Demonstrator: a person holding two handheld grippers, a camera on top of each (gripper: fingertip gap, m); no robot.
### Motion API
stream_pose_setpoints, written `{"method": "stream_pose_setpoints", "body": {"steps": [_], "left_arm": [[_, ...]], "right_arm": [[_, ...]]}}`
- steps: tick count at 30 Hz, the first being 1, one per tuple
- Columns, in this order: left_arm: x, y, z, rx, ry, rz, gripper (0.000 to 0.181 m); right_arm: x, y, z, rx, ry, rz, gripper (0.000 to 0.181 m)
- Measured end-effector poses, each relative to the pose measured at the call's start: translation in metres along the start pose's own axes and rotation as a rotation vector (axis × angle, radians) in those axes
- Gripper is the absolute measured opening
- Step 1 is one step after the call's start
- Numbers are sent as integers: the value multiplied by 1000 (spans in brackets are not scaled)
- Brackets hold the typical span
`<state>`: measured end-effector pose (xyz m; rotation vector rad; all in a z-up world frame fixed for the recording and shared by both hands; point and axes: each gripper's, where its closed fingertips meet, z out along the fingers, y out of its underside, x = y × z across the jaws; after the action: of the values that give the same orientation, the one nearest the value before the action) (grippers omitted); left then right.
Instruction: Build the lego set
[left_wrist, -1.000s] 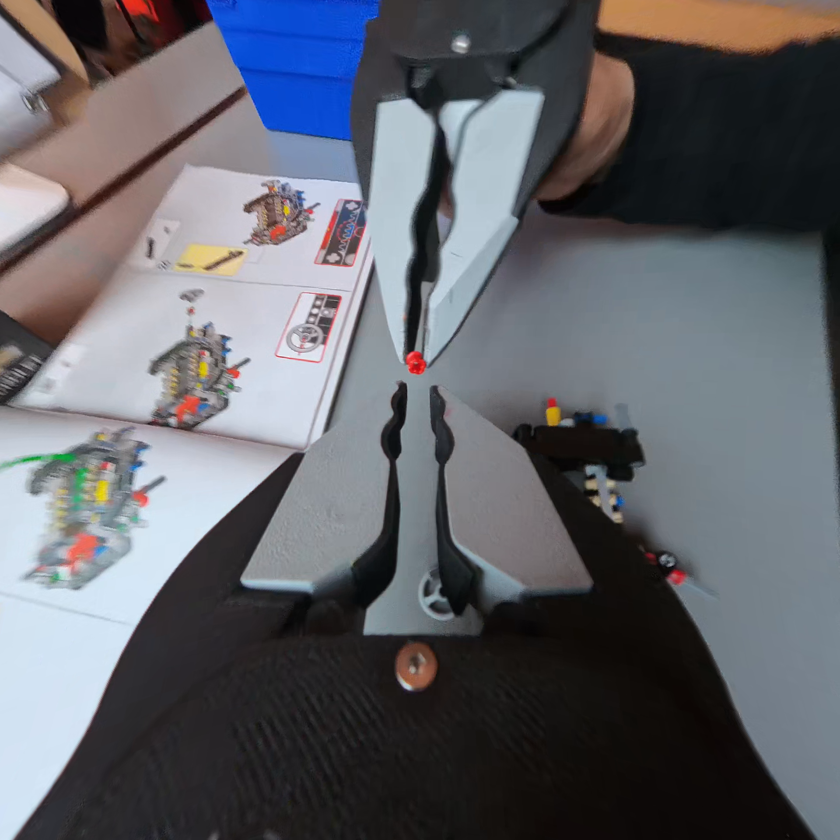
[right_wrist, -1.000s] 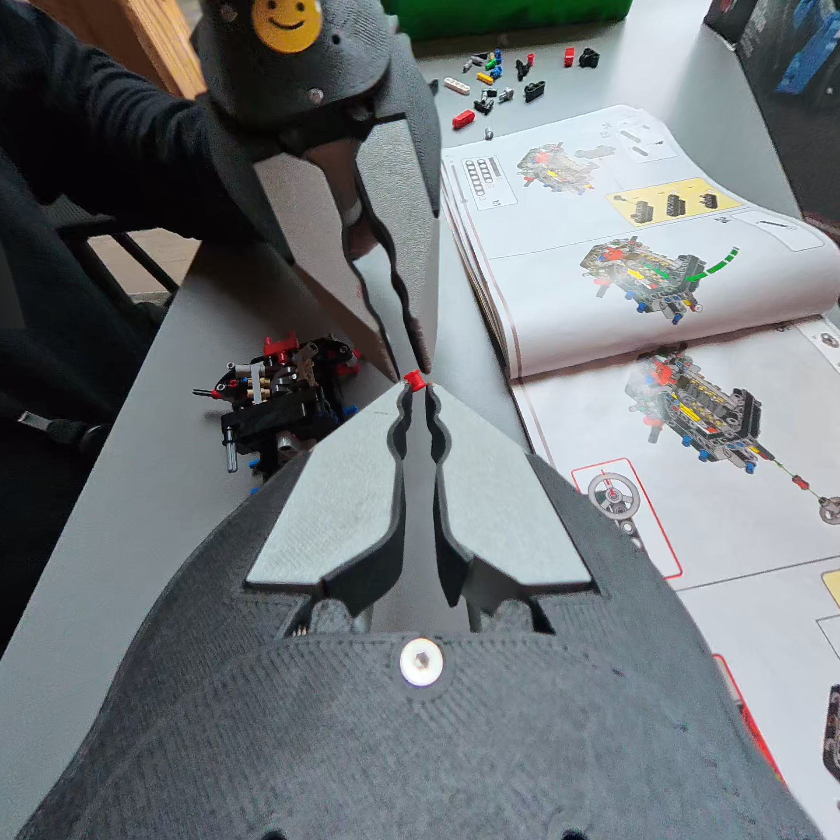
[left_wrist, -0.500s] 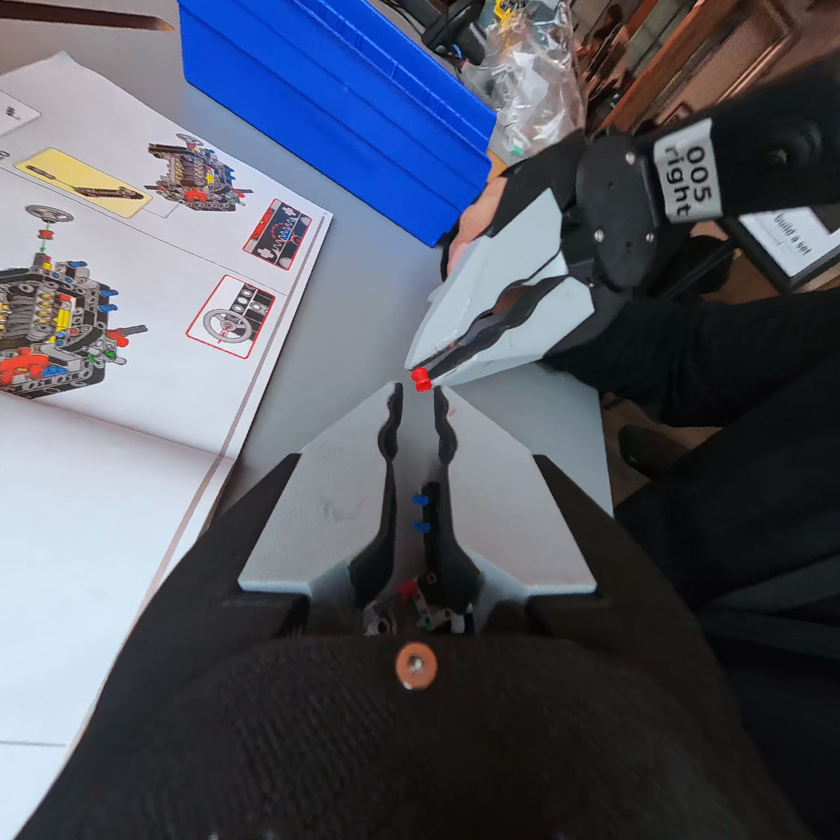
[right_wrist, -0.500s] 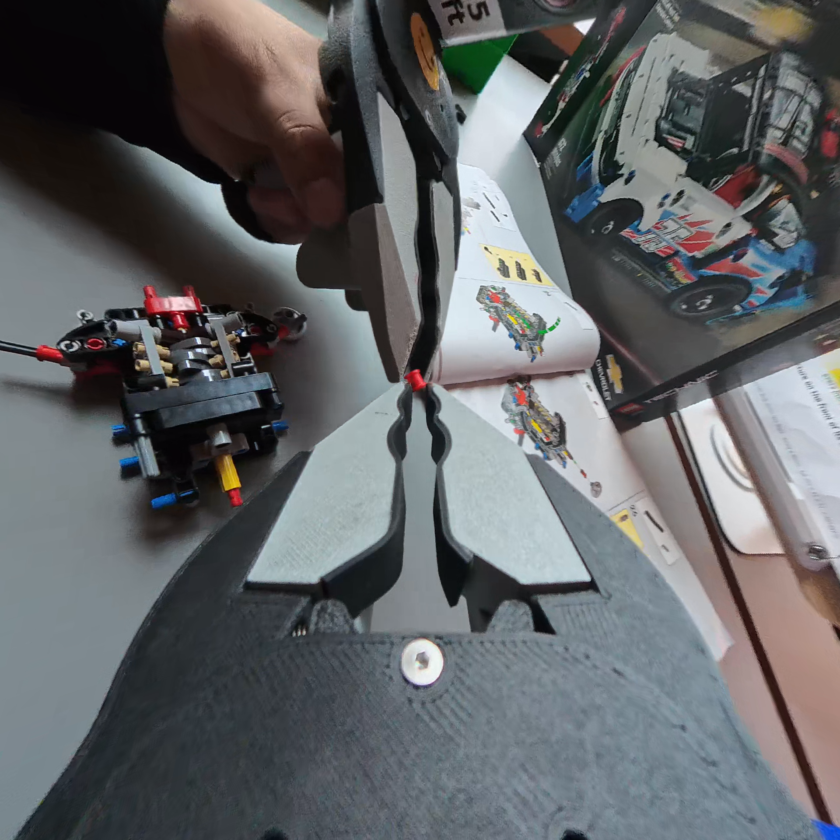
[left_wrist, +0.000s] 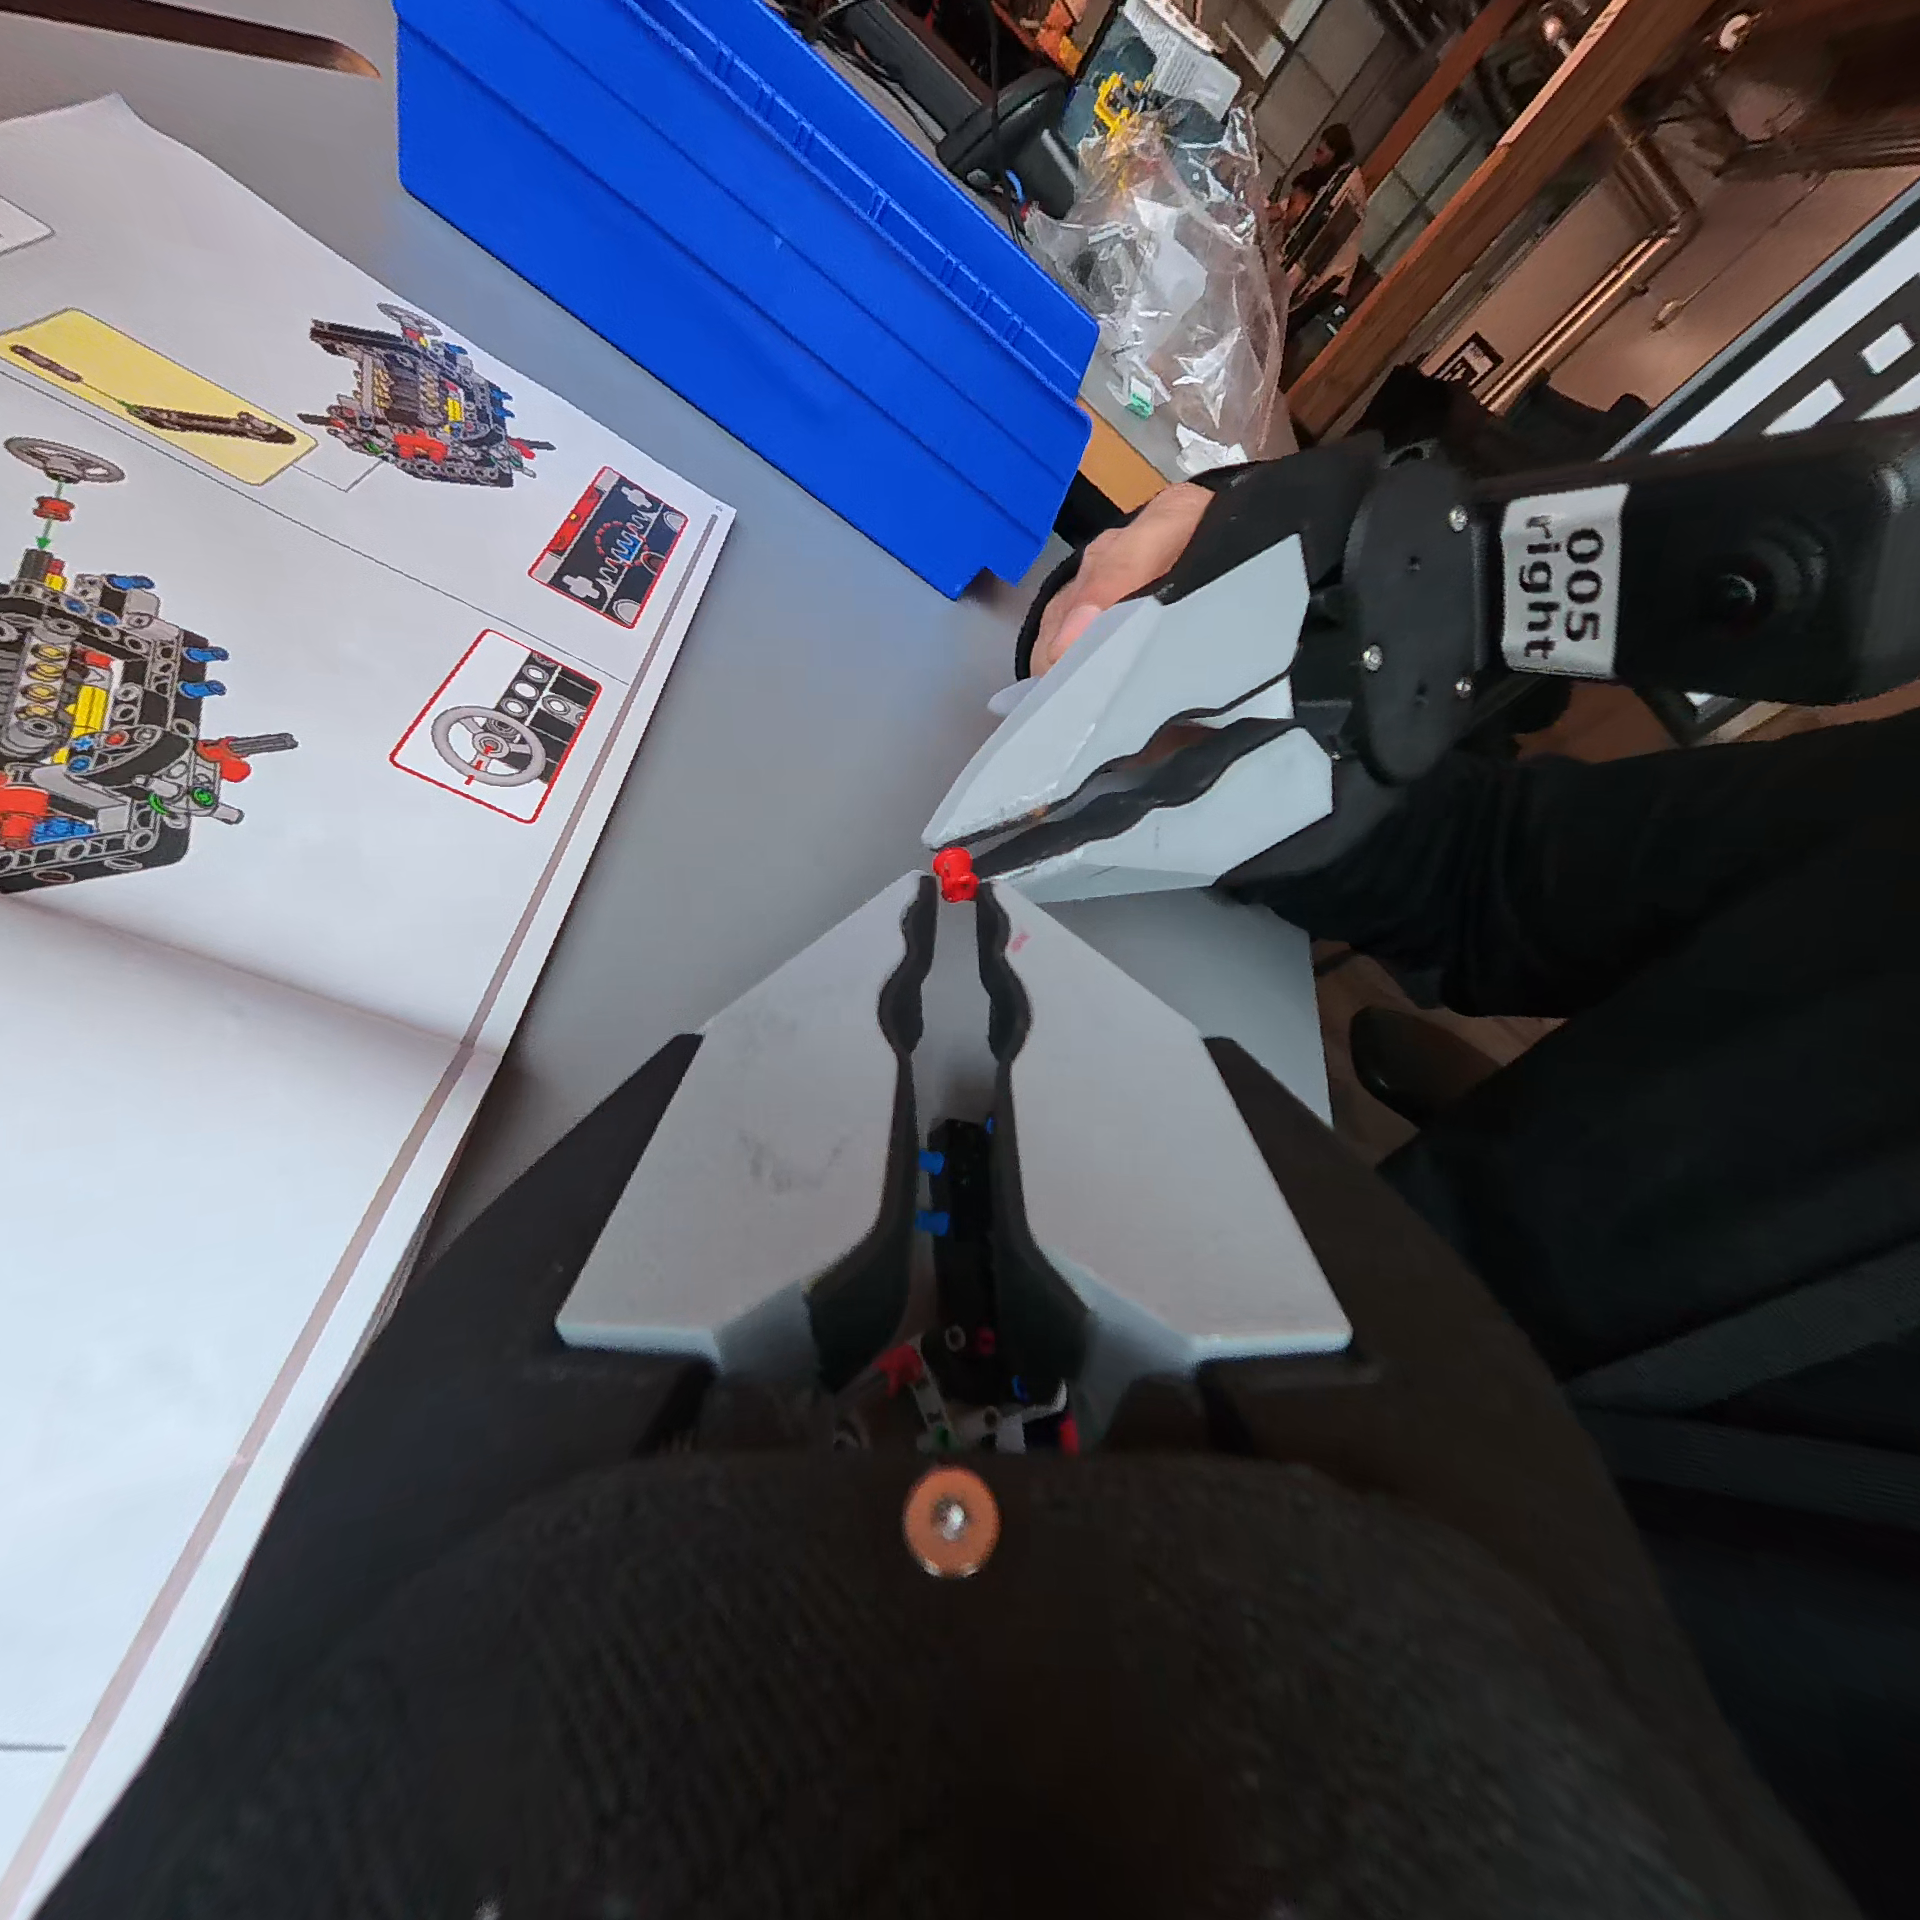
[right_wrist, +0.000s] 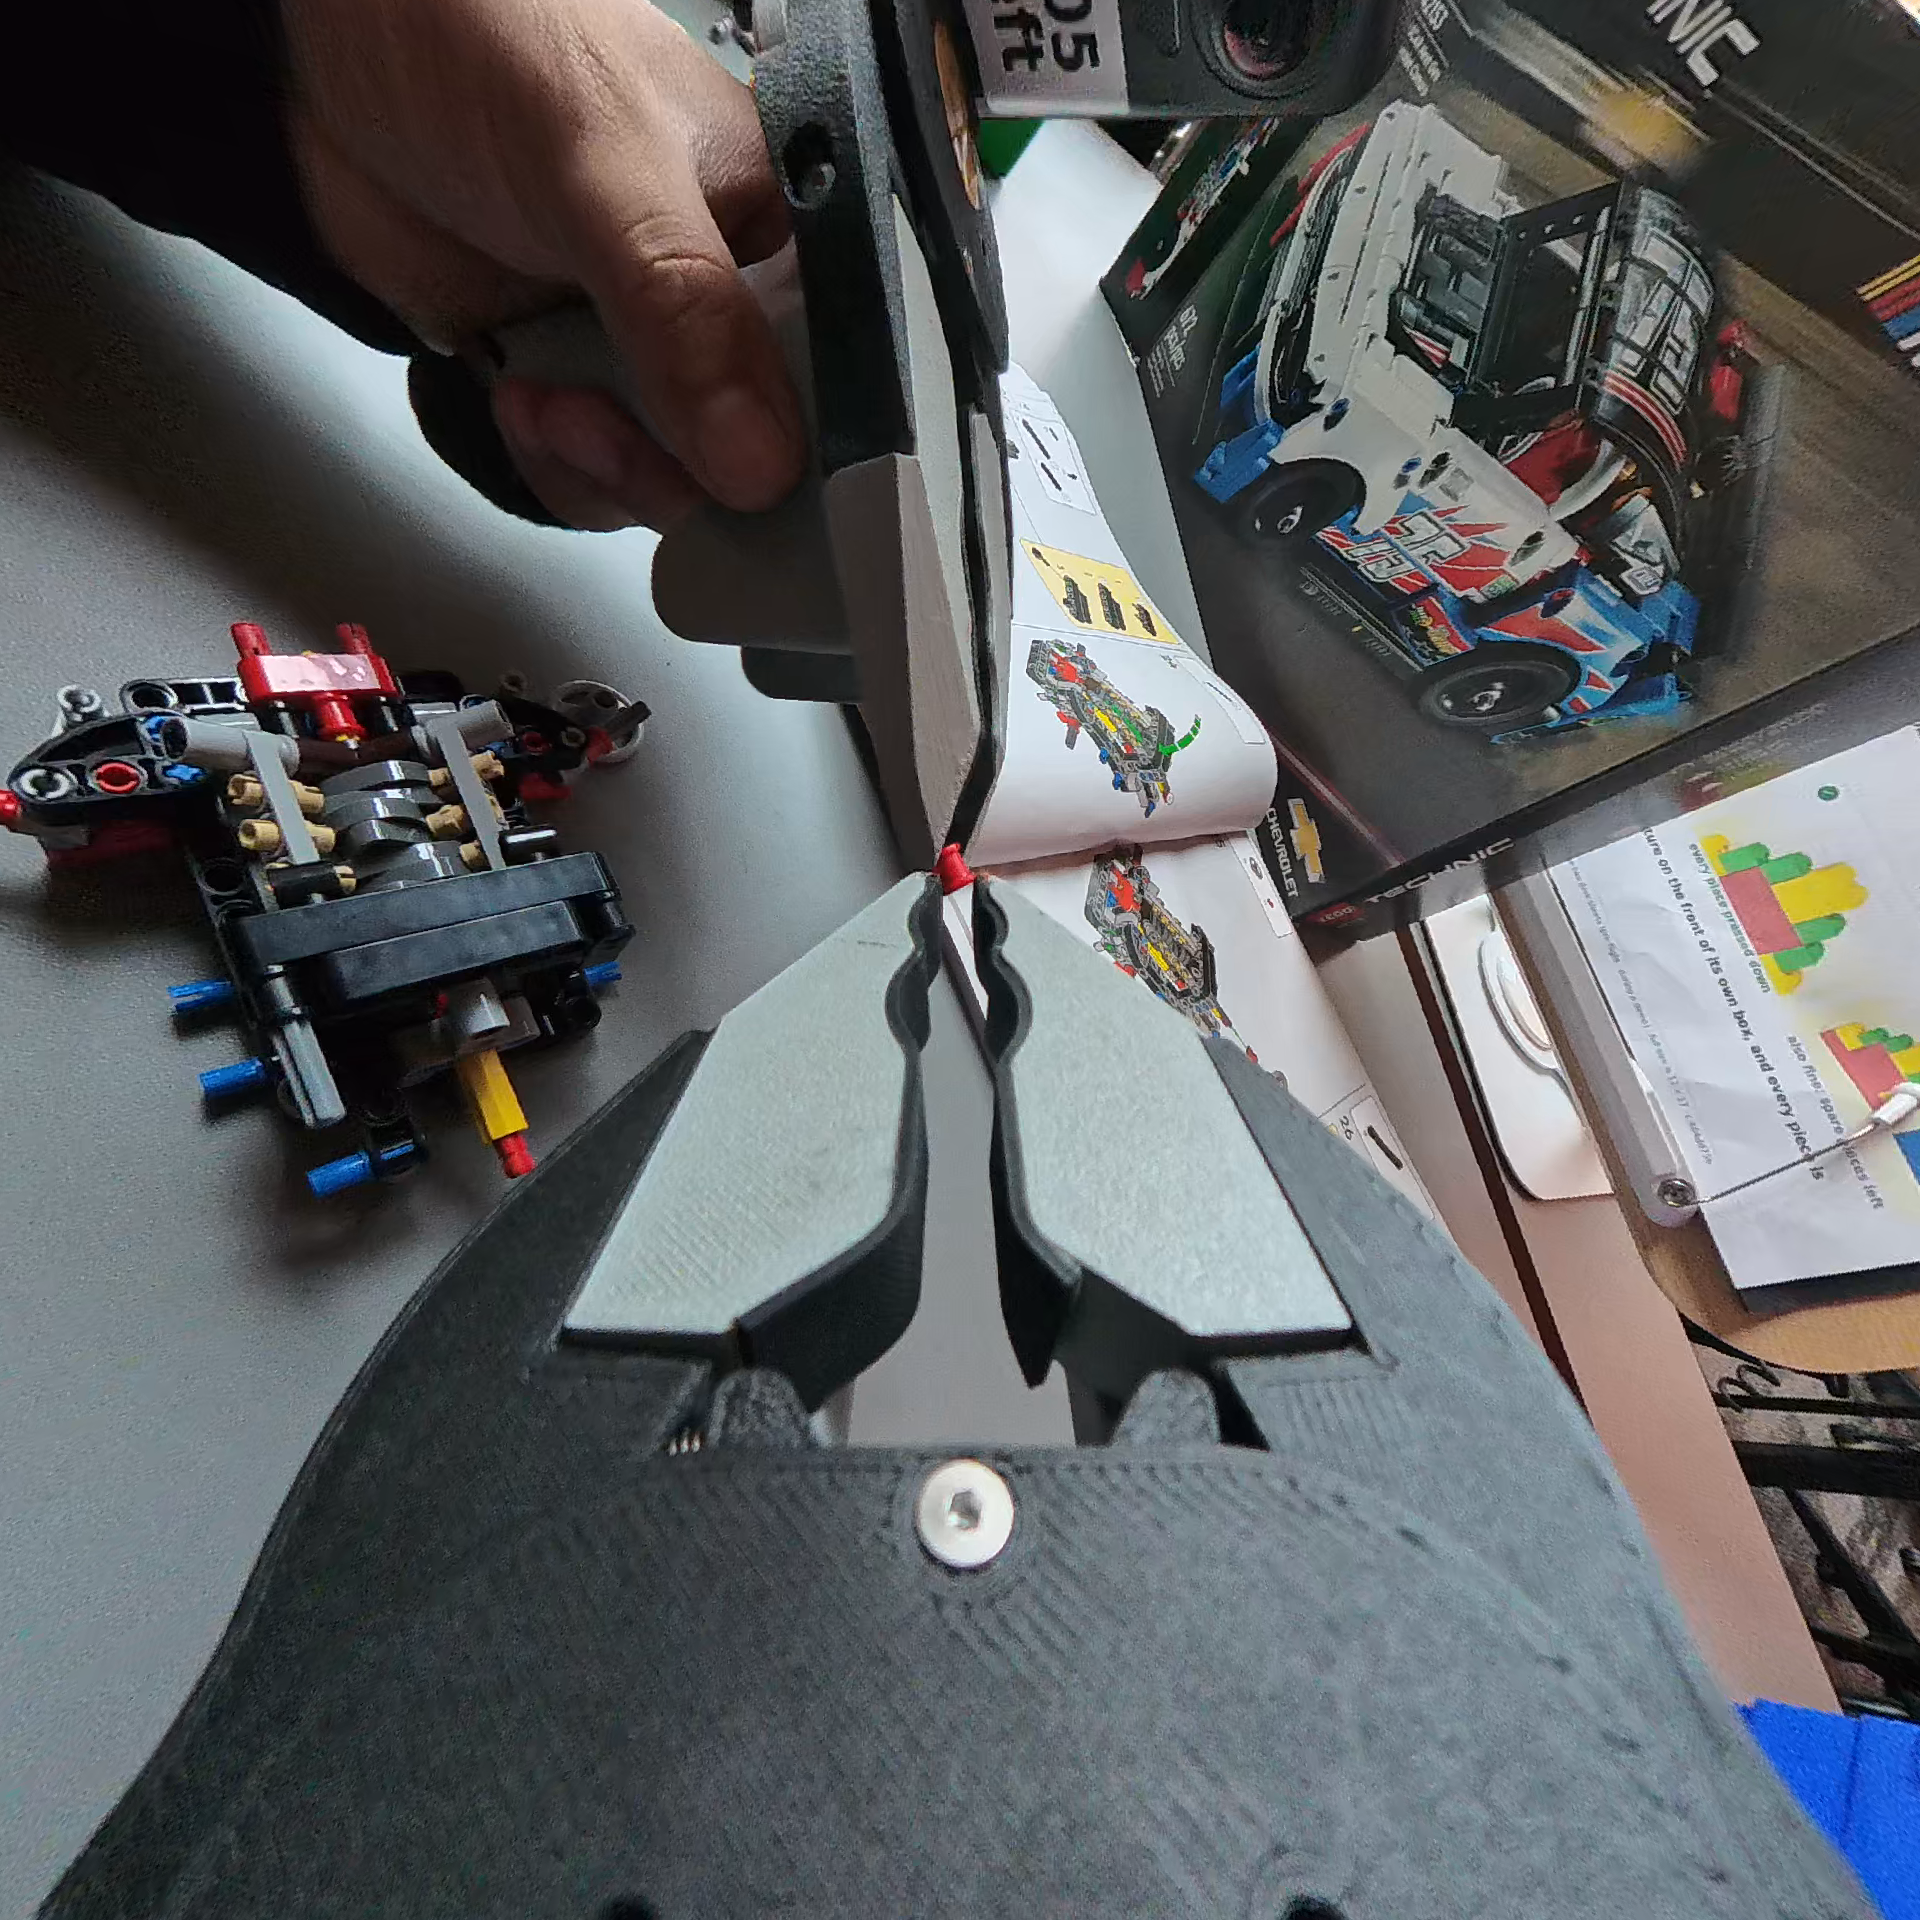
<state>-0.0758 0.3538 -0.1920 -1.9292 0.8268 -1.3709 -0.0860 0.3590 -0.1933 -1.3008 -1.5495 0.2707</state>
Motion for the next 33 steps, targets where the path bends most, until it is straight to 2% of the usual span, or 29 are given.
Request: {"method": "stream_pose_setpoints", "body": {"steps": [11,20,28,30,33], "left_arm": [[-1,-1,2,19,39,-36,4],[-2,1,-1,9,38,6,4],[2,-2,-1,31,62,36,4],[6,-5,-2,47,72,67,3],[16,-11,-4,84,88,166,3]], "right_arm": [[2,2,-1,-31,77,-97,3],[-1,4,1,-10,52,-86,3],[2,5,-3,102,-82,178,3],[6,6,-5,141,-148,339,3],[4,-2,-12,246,-390,667,8]]}}
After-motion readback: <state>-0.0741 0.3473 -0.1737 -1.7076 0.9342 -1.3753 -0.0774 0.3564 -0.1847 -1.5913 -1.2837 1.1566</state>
